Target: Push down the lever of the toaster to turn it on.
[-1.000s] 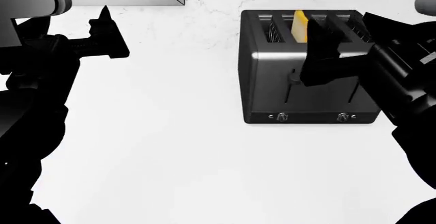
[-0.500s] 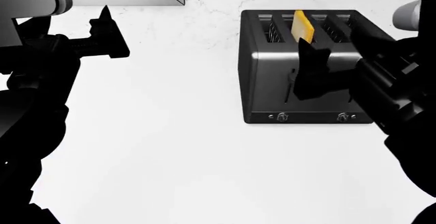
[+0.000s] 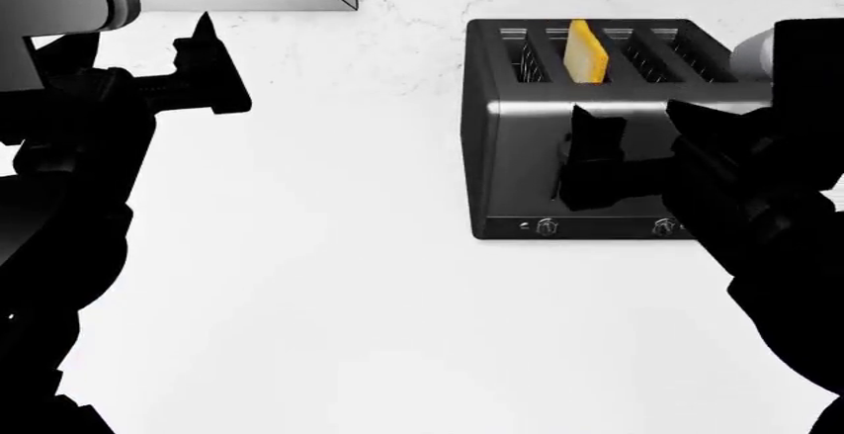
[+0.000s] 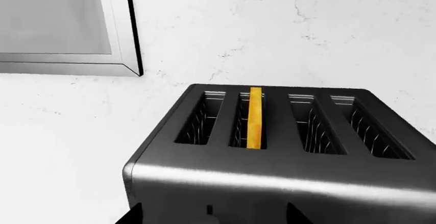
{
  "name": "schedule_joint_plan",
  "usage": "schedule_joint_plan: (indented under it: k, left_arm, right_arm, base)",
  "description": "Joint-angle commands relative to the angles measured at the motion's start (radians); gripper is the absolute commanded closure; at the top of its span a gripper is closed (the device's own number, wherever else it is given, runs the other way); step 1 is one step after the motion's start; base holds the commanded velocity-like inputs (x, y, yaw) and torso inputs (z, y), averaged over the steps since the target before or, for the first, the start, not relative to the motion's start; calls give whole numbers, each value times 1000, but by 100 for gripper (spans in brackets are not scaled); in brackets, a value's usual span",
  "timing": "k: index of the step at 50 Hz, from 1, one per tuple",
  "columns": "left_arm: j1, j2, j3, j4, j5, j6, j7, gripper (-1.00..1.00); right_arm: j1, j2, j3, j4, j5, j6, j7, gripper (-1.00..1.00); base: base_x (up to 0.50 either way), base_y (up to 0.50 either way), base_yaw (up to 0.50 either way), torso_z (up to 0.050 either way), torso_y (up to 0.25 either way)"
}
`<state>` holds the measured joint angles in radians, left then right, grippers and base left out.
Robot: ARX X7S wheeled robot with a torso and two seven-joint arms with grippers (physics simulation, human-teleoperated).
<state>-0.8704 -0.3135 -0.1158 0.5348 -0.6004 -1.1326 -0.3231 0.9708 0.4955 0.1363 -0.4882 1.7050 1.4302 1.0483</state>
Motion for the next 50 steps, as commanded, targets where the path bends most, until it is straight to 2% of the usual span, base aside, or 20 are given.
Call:
schedule_joint_plan:
  k: [1, 12, 39, 50]
  left_arm:
    - [2, -3, -1, 1, -7, -1, -4, -100]
    - [5, -7, -4, 3, -14, 0, -6, -100]
    - [8, -13, 1, 0, -23, 9, -14, -100]
    - [7, -13, 8, -1, -24, 13, -19, -100]
  right_arm:
    - [-7, 9, -41, 47, 70, -50, 137, -100]
    - [-4, 9, -67, 55, 100, -89, 208, -100]
    - [-4, 29, -99, 51, 112, -115, 201, -100]
    - [33, 45, -172, -8, 114, -98, 291, -100]
  base:
    - [0, 0, 0, 0, 0]
    - [0, 0, 0, 0, 0]
    - [0, 0, 0, 0, 0]
    - [0, 0, 0, 0, 0]
